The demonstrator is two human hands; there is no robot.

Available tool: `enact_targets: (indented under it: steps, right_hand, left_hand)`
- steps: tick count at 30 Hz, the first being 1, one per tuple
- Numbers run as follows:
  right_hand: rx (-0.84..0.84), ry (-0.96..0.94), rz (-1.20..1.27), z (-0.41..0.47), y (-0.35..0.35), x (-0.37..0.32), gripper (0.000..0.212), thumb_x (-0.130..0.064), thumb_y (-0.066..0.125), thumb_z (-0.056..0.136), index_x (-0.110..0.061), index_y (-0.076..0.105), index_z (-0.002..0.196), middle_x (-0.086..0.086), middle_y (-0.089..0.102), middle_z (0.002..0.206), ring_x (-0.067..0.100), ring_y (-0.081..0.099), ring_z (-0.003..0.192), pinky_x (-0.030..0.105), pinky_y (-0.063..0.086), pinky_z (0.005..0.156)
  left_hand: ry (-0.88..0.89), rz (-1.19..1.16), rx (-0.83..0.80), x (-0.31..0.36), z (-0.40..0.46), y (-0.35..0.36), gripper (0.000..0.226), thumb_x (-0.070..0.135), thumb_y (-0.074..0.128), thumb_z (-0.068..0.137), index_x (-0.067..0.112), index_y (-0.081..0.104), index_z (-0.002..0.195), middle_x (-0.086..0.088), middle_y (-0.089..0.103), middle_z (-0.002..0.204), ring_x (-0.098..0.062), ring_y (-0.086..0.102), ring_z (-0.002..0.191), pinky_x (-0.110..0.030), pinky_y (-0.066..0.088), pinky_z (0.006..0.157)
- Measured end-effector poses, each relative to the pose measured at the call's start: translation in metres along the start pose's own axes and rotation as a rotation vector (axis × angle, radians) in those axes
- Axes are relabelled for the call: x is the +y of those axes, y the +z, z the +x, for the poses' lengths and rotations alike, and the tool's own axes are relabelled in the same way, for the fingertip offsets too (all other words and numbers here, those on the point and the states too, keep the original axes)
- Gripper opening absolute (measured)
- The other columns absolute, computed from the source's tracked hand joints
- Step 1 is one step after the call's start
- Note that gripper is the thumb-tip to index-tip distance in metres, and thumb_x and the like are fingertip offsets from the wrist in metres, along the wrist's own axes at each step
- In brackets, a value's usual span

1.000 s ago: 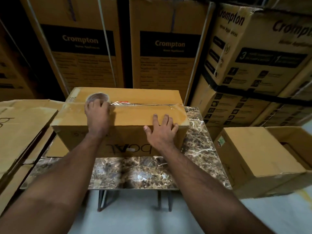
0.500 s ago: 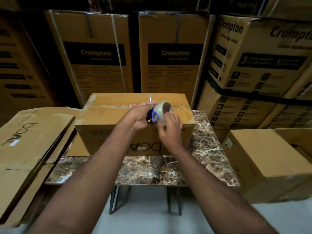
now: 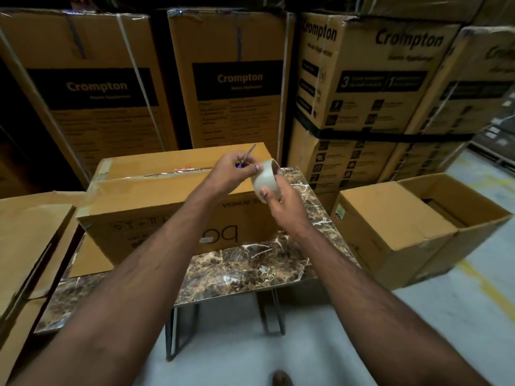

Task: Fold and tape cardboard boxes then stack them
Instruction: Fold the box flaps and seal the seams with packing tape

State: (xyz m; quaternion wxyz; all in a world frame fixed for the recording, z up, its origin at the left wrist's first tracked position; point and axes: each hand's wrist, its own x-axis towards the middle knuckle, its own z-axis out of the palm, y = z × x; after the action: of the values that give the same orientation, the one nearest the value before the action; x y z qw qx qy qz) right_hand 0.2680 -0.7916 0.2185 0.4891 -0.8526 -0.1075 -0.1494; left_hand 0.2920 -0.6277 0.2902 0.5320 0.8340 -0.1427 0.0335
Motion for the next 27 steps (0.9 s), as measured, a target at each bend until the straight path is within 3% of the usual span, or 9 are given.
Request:
enact_targets:
  steps: [3, 6, 8, 10, 14, 17, 19, 22, 27]
  right_hand:
    - [0.017, 0.031, 0.014, 0.000, -0.013, 0.008, 0.061, -0.037, 0.056, 0.101, -0.023, 0.032, 0.156, 0.008, 0.061, 0.121, 0.017, 0.063, 0.103, 0.035, 0.060, 0.080]
    - [0.013, 0.014, 0.013, 0.007, -0.026, 0.019, 0.050, -0.034, 0.057, 0.101, -0.016, 0.045, 0.146, 0.009, 0.063, 0.116, 0.021, 0.065, 0.097, 0.029, 0.054, 0.069]
    - [0.007, 0.001, 0.028, 0.013, -0.031, 0.022, 0.042, -0.033, 0.057, 0.101, -0.015, 0.050, 0.138, 0.008, 0.064, 0.112, 0.020, 0.065, 0.095, 0.033, 0.055, 0.068]
    - [0.009, 0.003, 0.045, 0.024, -0.032, 0.024, 0.037, -0.033, 0.058, 0.101, -0.014, 0.054, 0.133, 0.007, 0.065, 0.110, 0.020, 0.065, 0.094, 0.036, 0.057, 0.069]
    - [0.019, 0.008, 0.090, 0.054, -0.042, 0.038, 0.033, -0.038, 0.062, 0.098, -0.012, 0.061, 0.119, 0.000, 0.065, 0.099, 0.016, 0.067, 0.085, 0.029, 0.056, 0.061]
    - [0.022, -0.016, -0.020, 0.082, -0.053, 0.054, 0.055, -0.056, 0.063, 0.089, -0.011, 0.062, 0.121, 0.004, 0.061, 0.106, 0.018, 0.060, 0.093, 0.026, 0.048, 0.067]
    - [-0.050, -0.017, -0.065, 0.099, -0.056, 0.066, 0.060, -0.053, 0.069, 0.087, -0.012, 0.059, 0.130, 0.003, 0.061, 0.119, 0.018, 0.058, 0.107, 0.028, 0.048, 0.078]
    - [-0.133, -0.049, -0.106, 0.119, -0.055, 0.076, 0.043, -0.038, 0.074, 0.089, -0.014, 0.059, 0.121, 0.001, 0.065, 0.110, 0.018, 0.062, 0.099, 0.029, 0.049, 0.072]
    - [-0.067, 0.011, 0.117, 0.143, -0.062, 0.066, 0.032, -0.033, 0.074, 0.091, -0.018, 0.061, 0.116, -0.005, 0.068, 0.099, 0.009, 0.067, 0.085, 0.028, 0.059, 0.064]
  left_hand:
    - [0.041, 0.097, -0.016, 0.005, 0.015, 0.012, 0.014, 0.028, 0.066, 0.095, 0.015, 0.071, 0.100, -0.001, 0.065, 0.099, -0.021, 0.059, 0.095, -0.040, 0.051, 0.082]
    - [0.089, 0.212, 0.008, 0.008, 0.035, 0.025, 0.012, 0.024, 0.064, 0.096, 0.014, 0.069, 0.096, -0.006, 0.065, 0.094, -0.021, 0.057, 0.085, -0.039, 0.048, 0.074]
    - [0.140, 0.312, 0.032, 0.008, 0.043, 0.029, 0.011, 0.021, 0.061, 0.097, 0.012, 0.068, 0.096, -0.004, 0.062, 0.094, -0.017, 0.053, 0.080, -0.036, 0.045, 0.071]
    - [0.195, 0.427, 0.059, 0.005, 0.056, 0.033, 0.010, 0.020, 0.057, 0.099, 0.014, 0.065, 0.097, 0.000, 0.059, 0.095, -0.016, 0.053, 0.083, -0.037, 0.045, 0.071]
    - [0.212, 0.585, 0.075, 0.001, 0.094, 0.043, 0.013, 0.023, 0.052, 0.102, 0.014, 0.061, 0.104, -0.001, 0.058, 0.098, -0.018, 0.054, 0.085, -0.037, 0.045, 0.071]
    - [0.151, 0.584, 0.080, -0.003, 0.129, 0.041, 0.022, 0.028, 0.049, 0.104, 0.010, 0.061, 0.106, -0.005, 0.060, 0.093, -0.015, 0.050, 0.073, -0.035, 0.038, 0.060]
    - [0.099, 0.564, 0.060, -0.007, 0.151, 0.037, 0.024, 0.027, 0.048, 0.105, 0.009, 0.062, 0.110, -0.007, 0.063, 0.095, -0.018, 0.054, 0.077, -0.037, 0.042, 0.063]
    - [0.039, 0.597, 0.002, -0.016, 0.178, 0.035, 0.022, 0.026, 0.050, 0.104, 0.011, 0.062, 0.113, -0.006, 0.064, 0.103, -0.022, 0.060, 0.090, -0.037, 0.047, 0.071]
    - [-0.012, 0.518, -0.012, -0.030, 0.223, 0.037, 0.021, 0.023, 0.050, 0.104, 0.009, 0.063, 0.111, -0.005, 0.066, 0.100, -0.017, 0.061, 0.087, -0.034, 0.049, 0.076]
